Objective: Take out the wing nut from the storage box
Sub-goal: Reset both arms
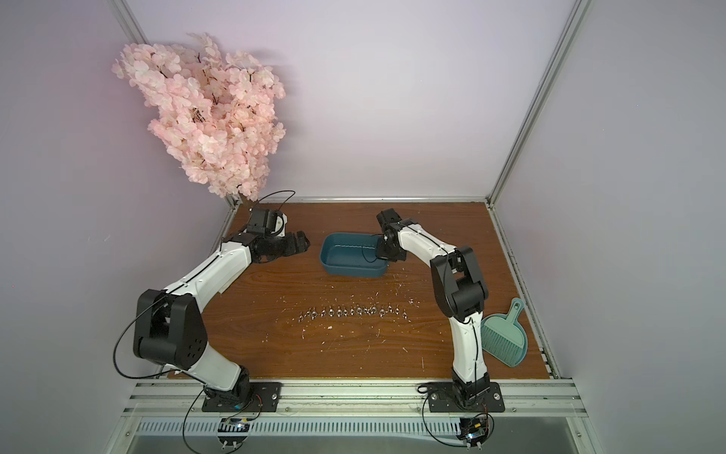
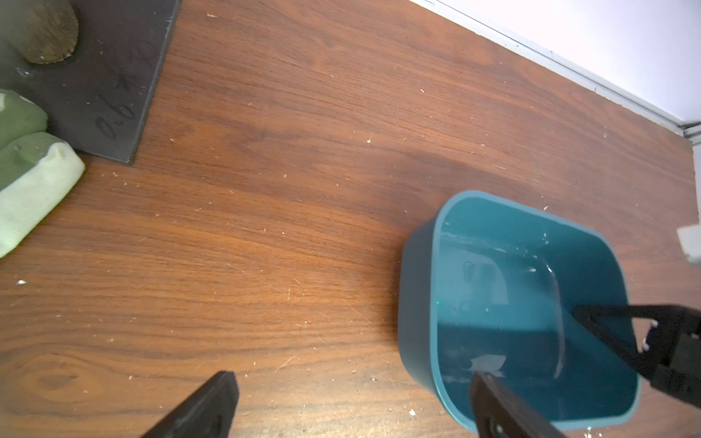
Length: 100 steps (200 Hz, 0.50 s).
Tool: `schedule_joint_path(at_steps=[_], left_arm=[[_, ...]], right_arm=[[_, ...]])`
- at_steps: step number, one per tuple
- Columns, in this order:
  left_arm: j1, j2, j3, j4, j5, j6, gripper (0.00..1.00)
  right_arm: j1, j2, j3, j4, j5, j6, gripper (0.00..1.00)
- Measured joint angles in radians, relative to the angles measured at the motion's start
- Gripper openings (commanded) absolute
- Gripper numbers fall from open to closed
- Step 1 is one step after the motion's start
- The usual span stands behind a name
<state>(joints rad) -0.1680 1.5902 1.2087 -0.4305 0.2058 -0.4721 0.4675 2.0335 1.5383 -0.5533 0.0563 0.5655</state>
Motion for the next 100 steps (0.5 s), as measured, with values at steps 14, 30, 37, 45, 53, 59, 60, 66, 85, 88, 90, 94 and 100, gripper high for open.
schedule_joint_path(at_steps=[14,30,37,45,53,59,60,66,85,88,90,94,100], left_arm=[[0.0,0.0,0.0,0.007,-0.012,-0.01,0.99],[0.0,0.0,0.0,0.019,-0.028,-0.019,0.99],[0.0,0.0,0.0,0.027,-0.035,-0.022,0.99],[0.0,0.0,0.0,0.036,-0.045,-0.027,0.99],[0.0,0.002,0.0,0.047,-0.058,-0.034,0.99],[0.0,0.005,0.002,0.053,-0.069,-0.039,0.99],[0.0,0.006,0.003,0.053,-0.072,-0.041,0.99],[0.0,0.011,0.005,0.061,-0.085,-0.047,0.99],[0.01,0.034,0.012,0.085,-0.139,-0.068,0.99],[0.013,0.038,0.012,0.091,-0.148,-0.072,0.99],[0.017,0.04,0.012,0.095,-0.154,-0.076,0.99],[0.023,0.043,0.011,0.1,-0.165,-0.081,0.99],[0.037,0.048,0.007,0.114,-0.181,-0.093,0.99]], right_arm=[[0.006,-0.028,-0.066,0.08,0.024,-0.014,0.19],[0.008,-0.046,-0.116,0.16,0.043,-0.03,0.33],[0.008,-0.053,-0.133,0.192,0.048,-0.039,0.41],[0.008,-0.061,-0.15,0.225,0.052,-0.044,0.49],[0.008,-0.068,-0.162,0.251,0.055,-0.056,0.55],[0.008,-0.074,-0.168,0.269,0.057,-0.062,0.59],[0.008,-0.074,-0.169,0.27,0.058,-0.064,0.6],[0.008,-0.081,-0.175,0.288,0.061,-0.07,0.69],[0.008,-0.124,-0.217,0.363,0.064,-0.086,0.96],[0.008,-0.133,-0.227,0.375,0.068,-0.092,0.99],[0.008,-0.143,-0.235,0.383,0.068,-0.096,0.99],[0.008,-0.161,-0.253,0.4,0.069,-0.099,0.99],[0.007,-0.192,-0.281,0.425,0.071,-0.106,0.99]])
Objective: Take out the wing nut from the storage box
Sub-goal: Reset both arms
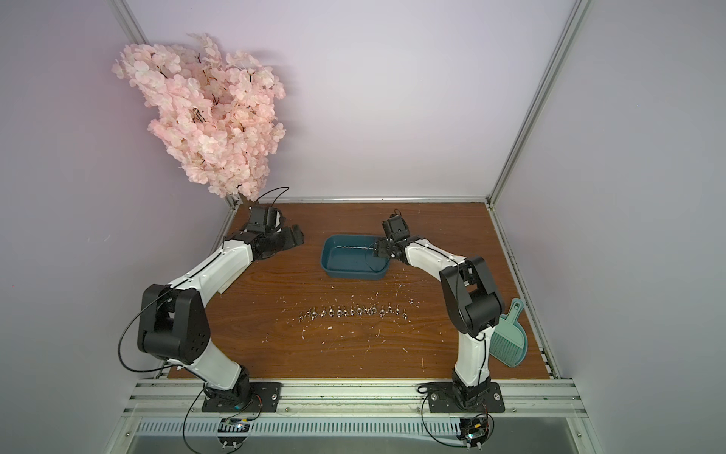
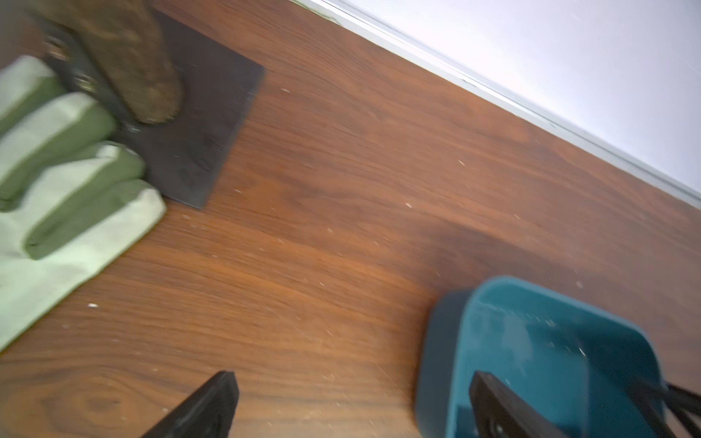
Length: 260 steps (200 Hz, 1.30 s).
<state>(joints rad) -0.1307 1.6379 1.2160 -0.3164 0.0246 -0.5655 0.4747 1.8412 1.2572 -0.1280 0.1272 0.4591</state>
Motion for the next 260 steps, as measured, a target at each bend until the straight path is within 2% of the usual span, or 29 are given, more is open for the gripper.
schedule_joint_path(at_steps=[24,55,94,116,137,168,222,260], left_arm=[[0.071,-0.02,-0.082,0.117,-0.071,-0.035,0.99],[0.111,-0.116,-0.325,0.359,-0.211,-0.012,0.99],[0.109,-0.156,-0.537,0.643,-0.392,0.137,0.99],[0.109,-0.15,-0.616,0.772,-0.441,0.249,0.99],[0.109,-0.127,-0.663,0.885,-0.463,0.316,0.99],[0.109,-0.08,-0.738,1.049,-0.459,0.378,1.0],[0.109,-0.09,-0.811,1.193,-0.41,0.429,1.0],[0.109,-0.125,-0.907,1.33,-0.346,0.46,1.0]], right_arm=[[-0.007,-0.126,-0.099,0.105,0.031,-0.029,0.99],[-0.052,-0.246,-0.208,0.247,0.109,-0.104,0.99],[-0.142,-0.365,-0.496,0.535,0.212,-0.253,0.99],[-0.183,-0.388,-0.69,0.748,0.283,-0.333,0.99],[-0.221,-0.358,-0.798,0.893,0.351,-0.36,0.99],[-0.264,-0.34,-0.807,0.998,0.391,-0.367,0.99],[-0.296,-0.437,-0.802,0.965,0.35,-0.396,0.99],[-0.315,-0.442,-0.93,1.07,0.299,-0.448,0.99]])
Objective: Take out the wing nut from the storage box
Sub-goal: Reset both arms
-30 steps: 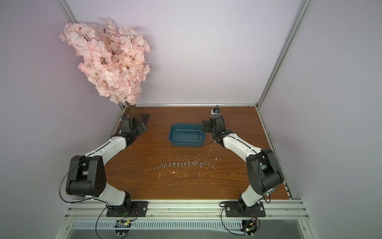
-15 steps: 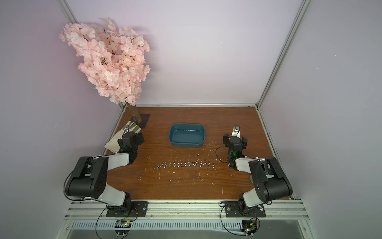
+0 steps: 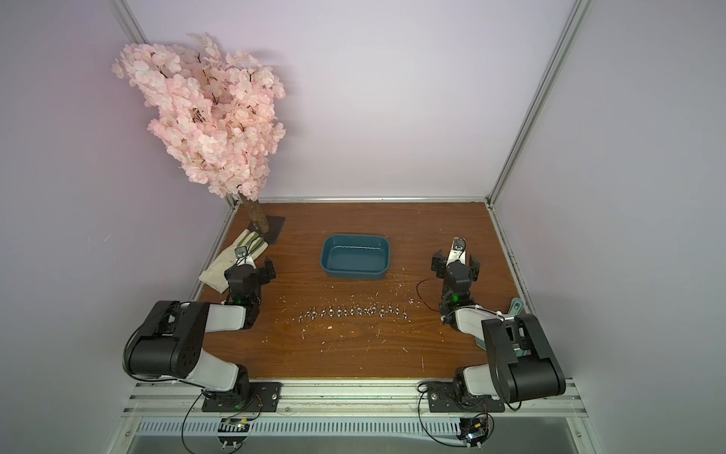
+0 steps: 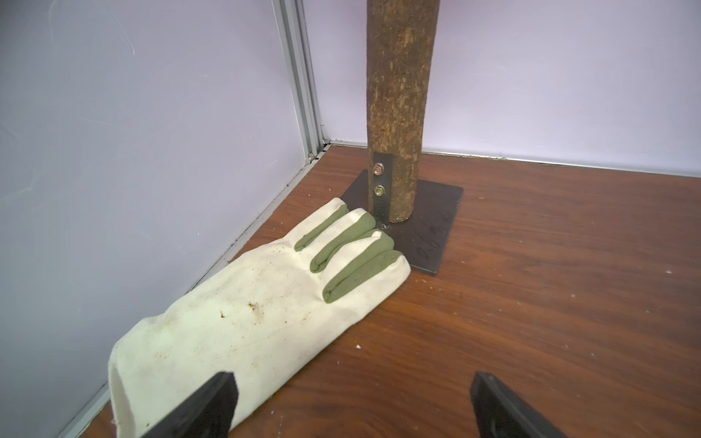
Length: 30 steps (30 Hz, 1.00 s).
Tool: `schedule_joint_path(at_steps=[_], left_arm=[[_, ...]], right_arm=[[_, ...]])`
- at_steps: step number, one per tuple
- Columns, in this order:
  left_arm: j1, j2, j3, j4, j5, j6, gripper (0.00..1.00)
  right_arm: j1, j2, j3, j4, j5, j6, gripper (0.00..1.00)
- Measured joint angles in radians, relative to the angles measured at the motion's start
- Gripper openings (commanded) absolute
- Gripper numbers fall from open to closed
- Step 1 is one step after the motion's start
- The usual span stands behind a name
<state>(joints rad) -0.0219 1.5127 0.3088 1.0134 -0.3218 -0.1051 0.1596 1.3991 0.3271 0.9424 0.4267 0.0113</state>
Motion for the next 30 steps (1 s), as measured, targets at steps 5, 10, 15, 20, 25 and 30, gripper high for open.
schedule_joint_path(at_steps=[5,10,15,20,25,30], left_arm=[[0.0,0.023,-0.105,0.183,0.077,0.032,0.99],[0.0,0.031,-0.119,0.248,0.105,0.048,1.0],[-0.001,0.031,-0.119,0.281,0.115,0.053,1.0],[-0.003,0.031,-0.119,0.293,0.118,0.054,0.99],[-0.004,0.031,-0.119,0.294,0.124,0.058,0.99],[-0.004,0.031,-0.119,0.296,0.127,0.061,1.0]], right_arm=[[0.0,0.084,-0.149,0.224,-0.058,-0.034,0.99],[-0.003,0.156,-0.225,0.409,-0.072,-0.043,1.0],[-0.012,0.163,-0.177,0.427,-0.077,-0.042,0.99],[-0.025,0.163,-0.155,0.426,-0.092,-0.038,1.0],[-0.025,0.163,-0.155,0.426,-0.092,-0.038,1.0],[-0.025,0.163,-0.155,0.426,-0.092,-0.038,0.99]])
